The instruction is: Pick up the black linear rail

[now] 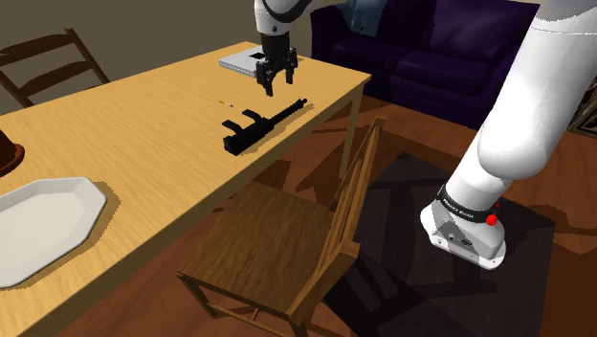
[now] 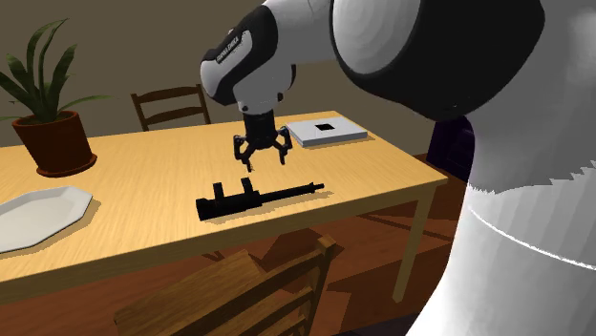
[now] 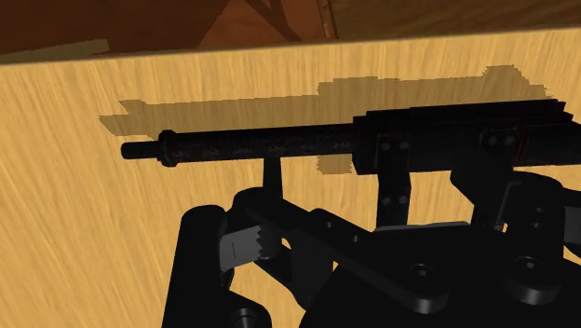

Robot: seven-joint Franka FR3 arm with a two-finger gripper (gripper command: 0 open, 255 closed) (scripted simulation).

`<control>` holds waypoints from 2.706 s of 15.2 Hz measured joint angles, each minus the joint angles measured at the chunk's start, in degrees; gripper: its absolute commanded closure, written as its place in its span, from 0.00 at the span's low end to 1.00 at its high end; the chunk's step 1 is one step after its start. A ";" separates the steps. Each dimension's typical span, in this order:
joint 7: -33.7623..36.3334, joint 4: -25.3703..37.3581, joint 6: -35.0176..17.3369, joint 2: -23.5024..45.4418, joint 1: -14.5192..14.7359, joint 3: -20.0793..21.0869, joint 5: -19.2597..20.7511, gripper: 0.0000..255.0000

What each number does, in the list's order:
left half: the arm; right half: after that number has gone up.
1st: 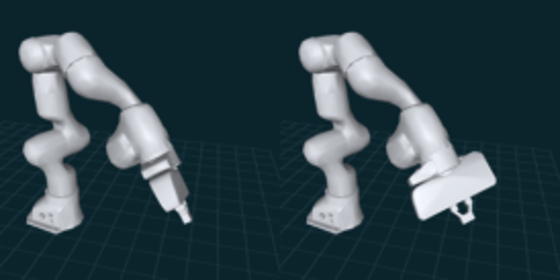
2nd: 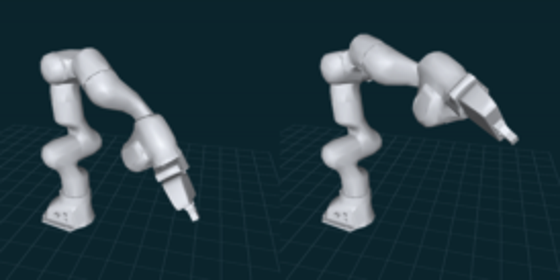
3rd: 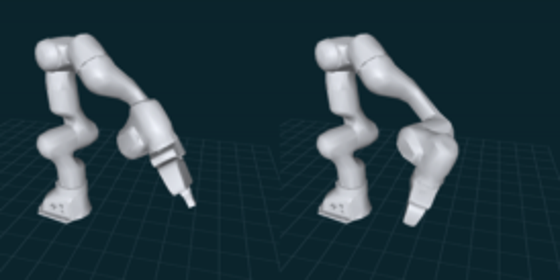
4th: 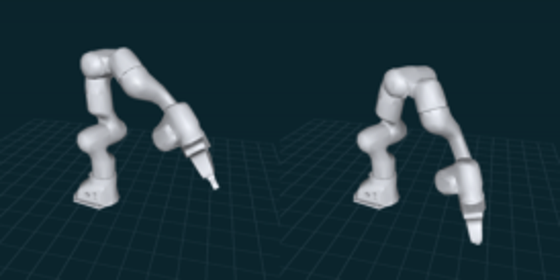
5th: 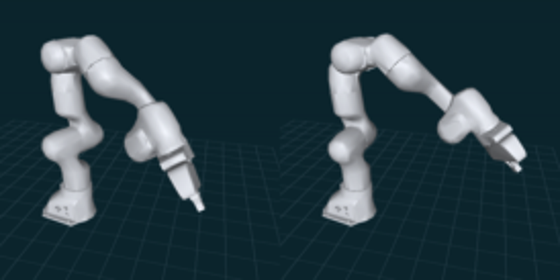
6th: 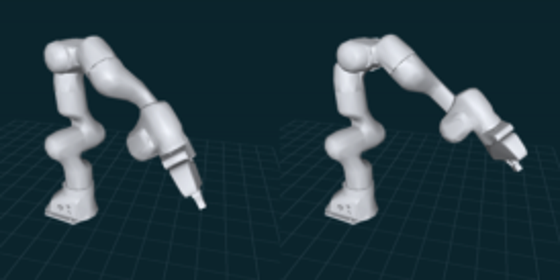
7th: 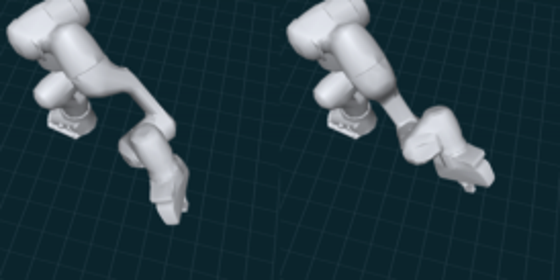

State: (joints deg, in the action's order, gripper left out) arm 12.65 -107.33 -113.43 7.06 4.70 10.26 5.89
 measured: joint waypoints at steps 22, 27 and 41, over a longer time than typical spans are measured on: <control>3.68 17.03 -3.43 23.68 3.70 0.14 3.89 1.00; 3.68 17.05 -3.44 23.69 3.69 0.14 3.88 1.00; 2.87 21.51 4.10 20.57 3.72 0.61 2.99 1.00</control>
State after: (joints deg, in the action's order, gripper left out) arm 15.52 -85.82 -109.33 27.62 8.41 10.87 8.88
